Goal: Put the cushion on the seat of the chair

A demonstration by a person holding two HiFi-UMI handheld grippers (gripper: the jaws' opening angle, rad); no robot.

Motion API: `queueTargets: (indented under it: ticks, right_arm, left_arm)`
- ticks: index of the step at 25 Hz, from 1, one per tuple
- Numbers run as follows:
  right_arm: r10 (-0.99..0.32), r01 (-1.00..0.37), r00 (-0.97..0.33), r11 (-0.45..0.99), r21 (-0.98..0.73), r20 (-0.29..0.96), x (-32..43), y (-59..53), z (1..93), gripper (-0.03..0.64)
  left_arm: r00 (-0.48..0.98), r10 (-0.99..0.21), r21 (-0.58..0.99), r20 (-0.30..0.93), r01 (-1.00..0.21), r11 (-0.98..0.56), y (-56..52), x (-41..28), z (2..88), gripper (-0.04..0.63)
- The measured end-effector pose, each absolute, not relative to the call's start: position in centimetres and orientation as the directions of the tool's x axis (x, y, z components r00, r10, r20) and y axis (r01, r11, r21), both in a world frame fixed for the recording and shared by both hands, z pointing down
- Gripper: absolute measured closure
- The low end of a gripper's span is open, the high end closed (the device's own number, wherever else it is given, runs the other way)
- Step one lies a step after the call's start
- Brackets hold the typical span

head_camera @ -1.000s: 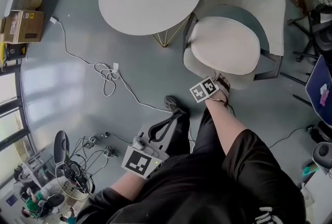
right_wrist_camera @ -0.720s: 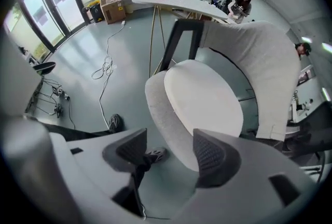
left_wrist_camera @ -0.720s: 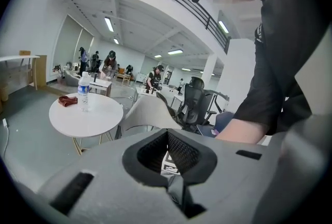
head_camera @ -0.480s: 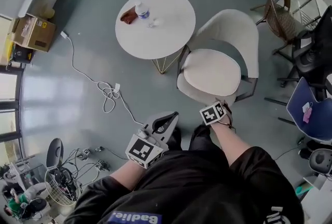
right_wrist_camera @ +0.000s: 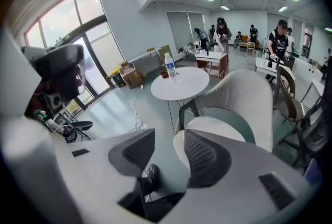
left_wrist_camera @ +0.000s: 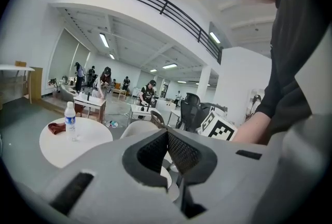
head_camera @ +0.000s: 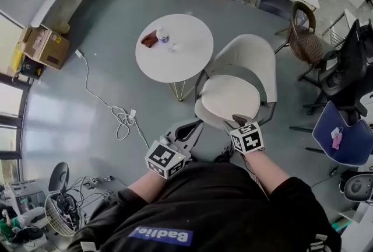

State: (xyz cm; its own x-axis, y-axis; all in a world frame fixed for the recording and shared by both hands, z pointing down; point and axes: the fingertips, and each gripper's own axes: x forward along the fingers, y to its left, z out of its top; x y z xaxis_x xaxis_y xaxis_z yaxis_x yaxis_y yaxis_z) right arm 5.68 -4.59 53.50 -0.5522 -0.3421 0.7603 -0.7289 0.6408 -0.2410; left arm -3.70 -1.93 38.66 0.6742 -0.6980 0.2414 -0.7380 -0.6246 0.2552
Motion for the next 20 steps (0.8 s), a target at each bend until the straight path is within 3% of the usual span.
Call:
queueTargets:
  ticks: [9,20]
  right_arm:
    - [-0.457,-0.652,-0.733,0.684,-0.327,0.504,5.4,-5.1,42.3,0.539]
    - [-0.474,-0.547,-0.833,0.784,-0.295,0.286,3.5,-3.3,35.2,0.574]
  left_arm:
    - [0.703,-0.689,0.253,0.176,-0.709,-0.658,-3.2,-2.2,34.3,0.578]
    - [0.734,-0.659,0.237,0.166,-0.678,-0.696,-2.0,-1.2,33.9,0.578]
